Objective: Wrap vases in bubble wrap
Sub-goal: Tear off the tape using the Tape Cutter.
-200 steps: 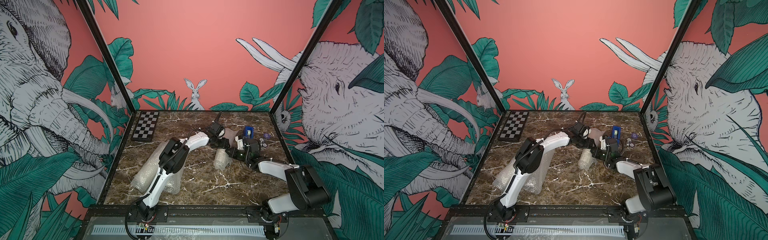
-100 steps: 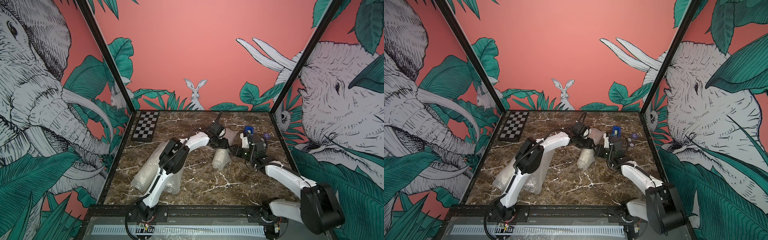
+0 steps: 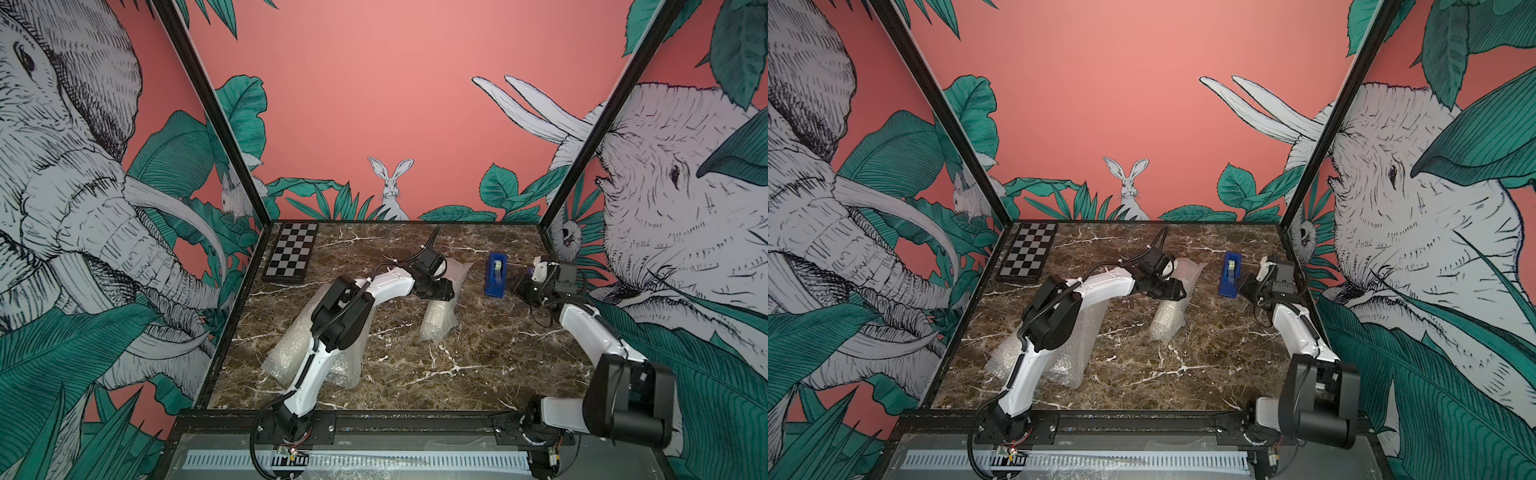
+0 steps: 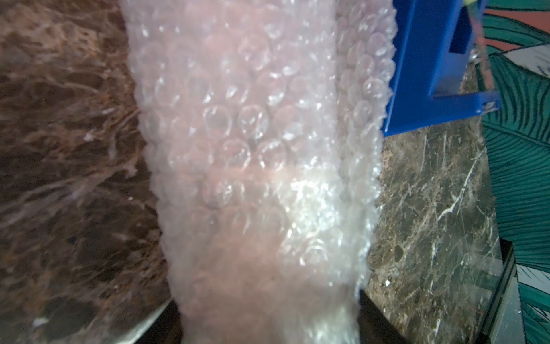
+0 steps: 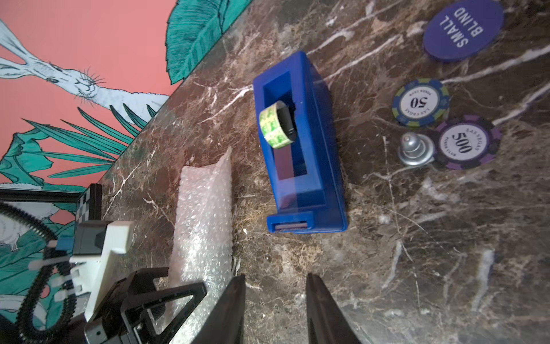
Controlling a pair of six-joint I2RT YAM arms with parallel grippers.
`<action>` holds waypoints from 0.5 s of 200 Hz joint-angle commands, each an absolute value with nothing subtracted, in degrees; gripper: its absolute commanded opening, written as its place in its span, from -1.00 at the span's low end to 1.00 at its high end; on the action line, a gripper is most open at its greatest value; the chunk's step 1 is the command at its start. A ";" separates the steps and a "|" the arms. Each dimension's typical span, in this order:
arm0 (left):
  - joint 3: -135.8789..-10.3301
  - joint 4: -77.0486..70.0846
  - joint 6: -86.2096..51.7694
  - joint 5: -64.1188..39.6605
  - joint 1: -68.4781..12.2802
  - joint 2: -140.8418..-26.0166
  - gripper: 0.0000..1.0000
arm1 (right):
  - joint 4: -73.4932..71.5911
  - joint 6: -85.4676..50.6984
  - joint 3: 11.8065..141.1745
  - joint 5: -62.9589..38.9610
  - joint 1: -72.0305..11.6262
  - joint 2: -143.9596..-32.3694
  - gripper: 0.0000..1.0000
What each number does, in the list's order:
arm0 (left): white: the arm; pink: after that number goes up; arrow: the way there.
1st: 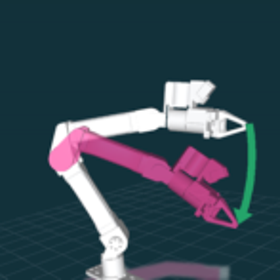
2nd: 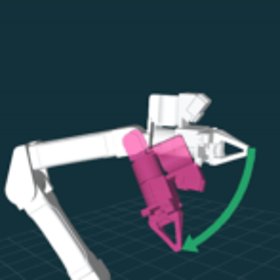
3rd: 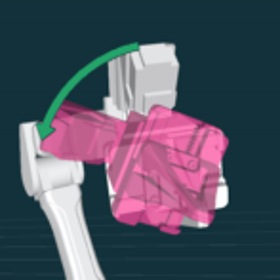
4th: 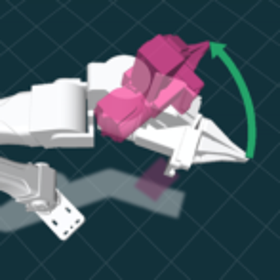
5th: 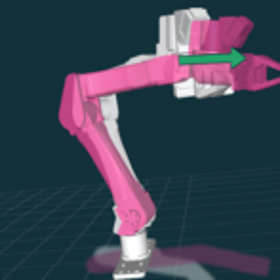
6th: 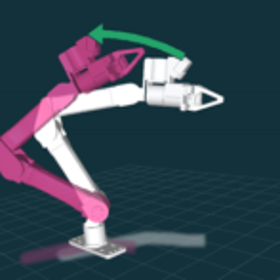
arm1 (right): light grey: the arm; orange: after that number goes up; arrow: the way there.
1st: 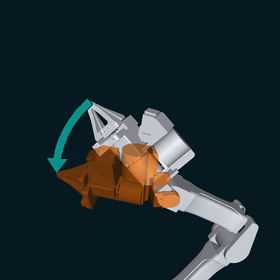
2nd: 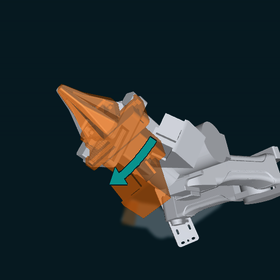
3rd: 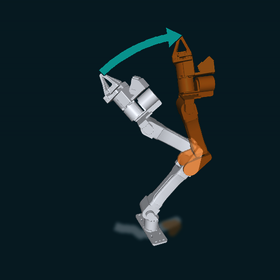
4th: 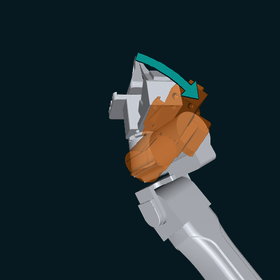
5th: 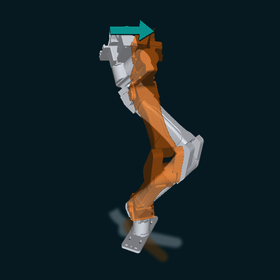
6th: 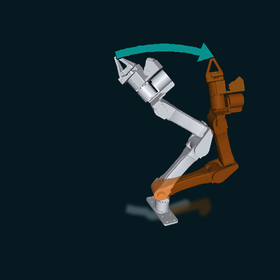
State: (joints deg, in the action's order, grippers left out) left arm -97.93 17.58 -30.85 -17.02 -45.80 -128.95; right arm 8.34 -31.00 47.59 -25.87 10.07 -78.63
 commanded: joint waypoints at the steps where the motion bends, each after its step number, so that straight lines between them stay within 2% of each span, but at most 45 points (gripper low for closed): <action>1: -95.59 18.38 -30.92 -15.98 -45.18 -124.83 0.08 | 7.82 -28.51 51.50 -32.23 11.63 -83.69 -0.29; 50: -93.97 17.95 -31.05 -16.28 -44.65 -123.94 0.07 | 7.77 -25.58 58.92 -37.80 12.66 -96.00 -0.32; 100: -94.19 17.75 -31.38 -16.87 -44.67 -124.45 0.07 | 6.83 -25.15 61.37 -39.29 12.99 -101.49 -0.39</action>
State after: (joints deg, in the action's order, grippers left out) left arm -94.98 16.78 -31.05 -17.10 -45.15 -127.15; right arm 8.03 -26.65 59.79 -36.71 12.56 -100.29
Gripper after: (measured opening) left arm 0.632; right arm 0.314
